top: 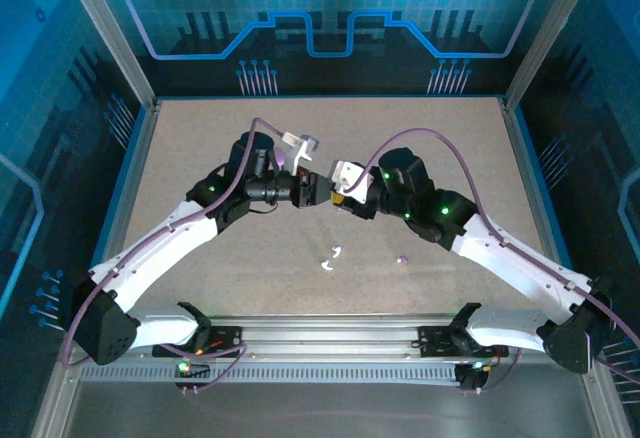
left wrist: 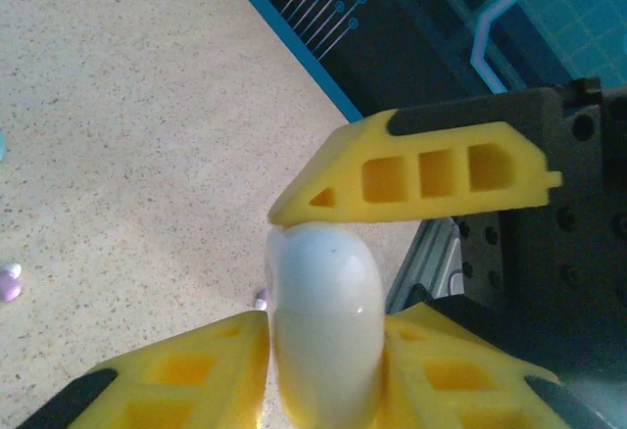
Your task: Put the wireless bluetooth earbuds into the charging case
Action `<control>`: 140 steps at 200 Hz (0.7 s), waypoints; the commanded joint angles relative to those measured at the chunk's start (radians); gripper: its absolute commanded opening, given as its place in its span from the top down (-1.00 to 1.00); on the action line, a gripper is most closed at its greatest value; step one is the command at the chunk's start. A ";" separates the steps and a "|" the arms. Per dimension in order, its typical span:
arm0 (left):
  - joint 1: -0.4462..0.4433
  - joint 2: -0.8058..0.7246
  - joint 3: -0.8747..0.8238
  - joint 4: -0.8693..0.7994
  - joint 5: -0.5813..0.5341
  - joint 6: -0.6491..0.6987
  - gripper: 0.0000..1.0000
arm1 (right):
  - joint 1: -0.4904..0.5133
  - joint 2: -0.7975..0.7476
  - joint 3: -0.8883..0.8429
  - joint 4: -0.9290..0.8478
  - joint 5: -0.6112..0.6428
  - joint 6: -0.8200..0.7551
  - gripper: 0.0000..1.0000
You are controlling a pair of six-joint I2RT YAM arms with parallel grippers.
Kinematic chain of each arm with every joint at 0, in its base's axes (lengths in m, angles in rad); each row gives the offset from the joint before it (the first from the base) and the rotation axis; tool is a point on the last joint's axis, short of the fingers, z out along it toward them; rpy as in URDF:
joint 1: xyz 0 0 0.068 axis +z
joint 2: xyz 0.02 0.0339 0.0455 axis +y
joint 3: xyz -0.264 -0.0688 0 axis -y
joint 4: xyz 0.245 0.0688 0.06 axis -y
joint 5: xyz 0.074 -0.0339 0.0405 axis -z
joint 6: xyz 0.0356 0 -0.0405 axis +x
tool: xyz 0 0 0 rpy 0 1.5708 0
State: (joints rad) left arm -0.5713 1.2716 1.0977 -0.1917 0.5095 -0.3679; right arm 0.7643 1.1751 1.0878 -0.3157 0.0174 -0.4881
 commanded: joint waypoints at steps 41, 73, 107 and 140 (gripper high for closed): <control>-0.005 -0.027 -0.018 0.073 -0.032 -0.021 0.82 | 0.020 -0.086 -0.097 0.168 0.016 -0.058 -0.06; -0.003 -0.064 -0.062 0.157 0.012 -0.061 0.84 | -0.012 -0.162 -0.237 0.317 -0.022 -0.072 -0.18; -0.003 -0.063 -0.087 0.225 0.067 -0.105 0.83 | -0.026 -0.188 -0.276 0.395 -0.035 -0.065 -0.18; -0.003 -0.061 -0.099 0.268 0.105 -0.134 0.83 | -0.031 -0.178 -0.277 0.420 -0.042 -0.058 -0.13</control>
State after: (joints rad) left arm -0.5762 1.2331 1.0107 -0.0078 0.5541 -0.4667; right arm 0.7448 1.0016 0.8188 0.0181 0.0055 -0.5434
